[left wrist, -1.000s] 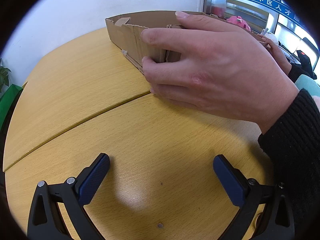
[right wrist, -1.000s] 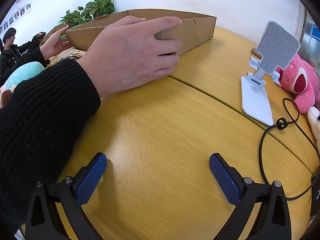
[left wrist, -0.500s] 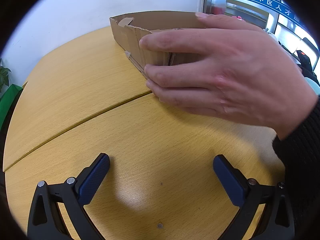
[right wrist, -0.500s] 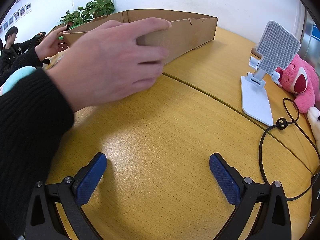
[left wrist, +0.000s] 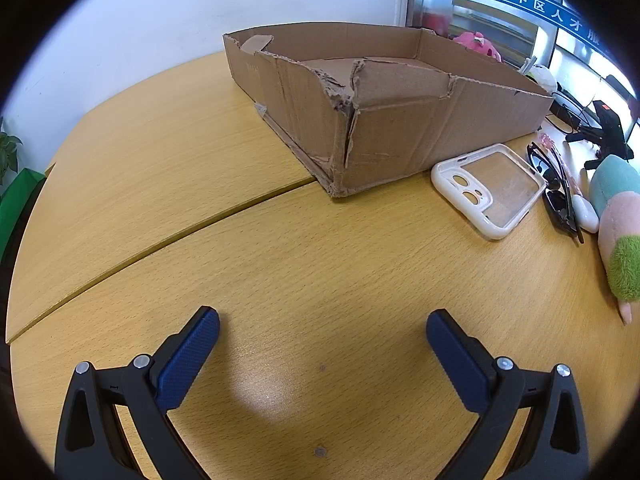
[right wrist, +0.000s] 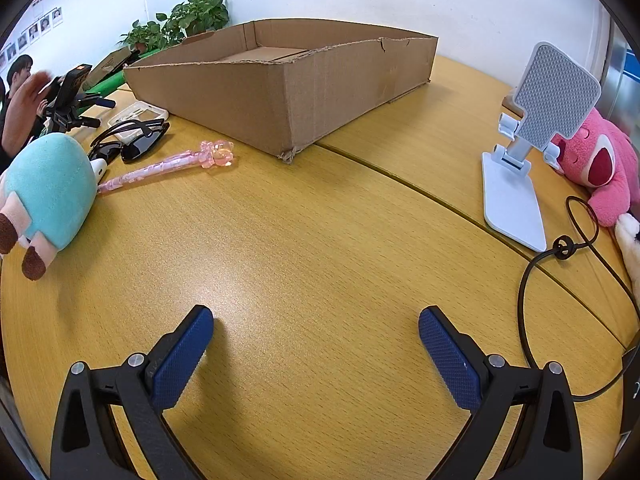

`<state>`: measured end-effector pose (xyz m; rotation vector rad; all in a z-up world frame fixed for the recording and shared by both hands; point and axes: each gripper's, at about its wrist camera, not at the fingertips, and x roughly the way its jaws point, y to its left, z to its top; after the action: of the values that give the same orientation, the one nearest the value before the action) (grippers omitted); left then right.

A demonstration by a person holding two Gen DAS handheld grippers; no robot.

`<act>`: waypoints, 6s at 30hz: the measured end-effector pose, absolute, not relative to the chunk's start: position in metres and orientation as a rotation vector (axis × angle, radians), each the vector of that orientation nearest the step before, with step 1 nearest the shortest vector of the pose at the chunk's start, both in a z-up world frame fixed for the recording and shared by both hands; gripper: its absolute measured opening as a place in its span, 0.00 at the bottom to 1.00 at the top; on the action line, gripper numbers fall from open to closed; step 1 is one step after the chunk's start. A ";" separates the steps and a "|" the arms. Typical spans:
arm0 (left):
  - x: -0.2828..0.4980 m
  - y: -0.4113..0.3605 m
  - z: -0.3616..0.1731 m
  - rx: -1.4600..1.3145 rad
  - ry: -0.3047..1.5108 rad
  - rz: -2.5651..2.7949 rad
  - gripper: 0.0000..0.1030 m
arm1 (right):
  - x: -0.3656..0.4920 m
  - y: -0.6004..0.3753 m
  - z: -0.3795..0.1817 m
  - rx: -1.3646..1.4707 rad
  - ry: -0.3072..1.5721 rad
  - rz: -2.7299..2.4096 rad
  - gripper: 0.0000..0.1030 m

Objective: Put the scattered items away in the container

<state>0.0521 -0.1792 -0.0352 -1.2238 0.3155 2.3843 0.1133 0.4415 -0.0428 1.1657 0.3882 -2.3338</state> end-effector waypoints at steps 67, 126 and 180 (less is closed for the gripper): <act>0.181 0.096 -0.020 -1.246 0.059 2.336 0.99 | 0.148 0.337 -0.043 1.280 0.252 -2.549 1.00; 0.172 0.036 0.129 -0.804 0.092 2.503 0.89 | 0.176 0.215 0.180 0.680 -0.090 -2.475 0.64; -0.187 -0.079 0.026 -1.552 -0.349 2.566 0.89 | -0.269 0.165 0.055 1.022 -0.339 -2.228 0.62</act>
<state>-0.1868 -0.0792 0.0265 -1.5523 -0.3490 2.5661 -0.2686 0.1652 0.0550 1.0219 -0.3391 -2.2285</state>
